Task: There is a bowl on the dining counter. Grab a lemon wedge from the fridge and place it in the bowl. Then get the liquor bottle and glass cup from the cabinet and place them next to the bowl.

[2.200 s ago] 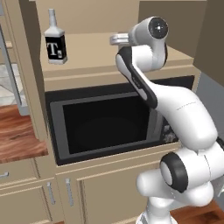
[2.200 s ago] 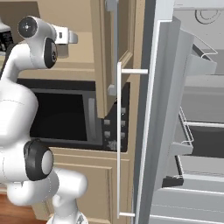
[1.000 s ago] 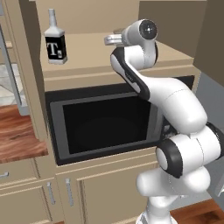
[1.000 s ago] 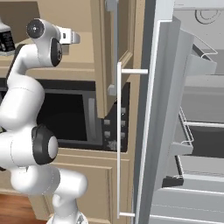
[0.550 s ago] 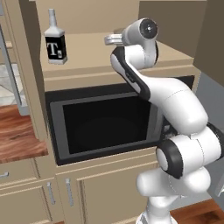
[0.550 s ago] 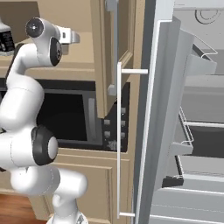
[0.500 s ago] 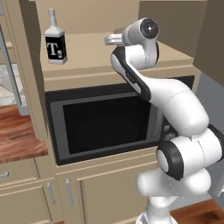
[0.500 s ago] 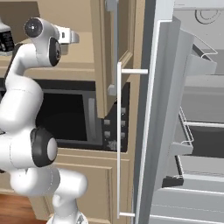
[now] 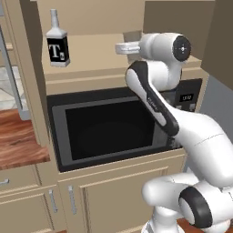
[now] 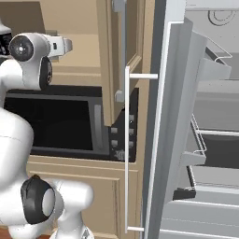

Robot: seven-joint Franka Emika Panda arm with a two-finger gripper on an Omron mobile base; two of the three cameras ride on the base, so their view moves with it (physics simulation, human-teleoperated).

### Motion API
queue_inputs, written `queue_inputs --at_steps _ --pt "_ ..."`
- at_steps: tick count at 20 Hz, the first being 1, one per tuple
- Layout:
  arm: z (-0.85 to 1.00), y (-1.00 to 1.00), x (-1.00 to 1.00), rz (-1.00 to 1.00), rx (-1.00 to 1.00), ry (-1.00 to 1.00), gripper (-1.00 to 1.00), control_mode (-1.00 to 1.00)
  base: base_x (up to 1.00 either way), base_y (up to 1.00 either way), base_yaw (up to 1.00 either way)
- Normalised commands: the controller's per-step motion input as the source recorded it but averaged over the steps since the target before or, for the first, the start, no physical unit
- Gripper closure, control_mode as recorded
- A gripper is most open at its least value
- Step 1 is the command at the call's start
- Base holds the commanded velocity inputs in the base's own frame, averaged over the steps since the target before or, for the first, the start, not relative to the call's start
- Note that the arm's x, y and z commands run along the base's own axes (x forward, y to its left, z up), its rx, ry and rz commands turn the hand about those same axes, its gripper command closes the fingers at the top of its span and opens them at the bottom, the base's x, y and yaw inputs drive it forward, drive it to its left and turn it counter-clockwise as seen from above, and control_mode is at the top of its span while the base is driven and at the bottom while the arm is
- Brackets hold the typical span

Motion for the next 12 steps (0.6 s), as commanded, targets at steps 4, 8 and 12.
queue_inputs --at_steps 4,8,12 --pt "0.01 -0.07 -1.0 0.28 0.11 -0.24 1.0 -1.0 0.0 0.0 0.0" --pt "0.03 -0.2 -1.0 0.21 0.16 -0.16 1.0 -1.0 0.0 0.0 0.0" --pt "0.03 -0.26 -1.0 0.17 0.18 -0.09 1.0 -1.0 0.0 0.0 0.0"
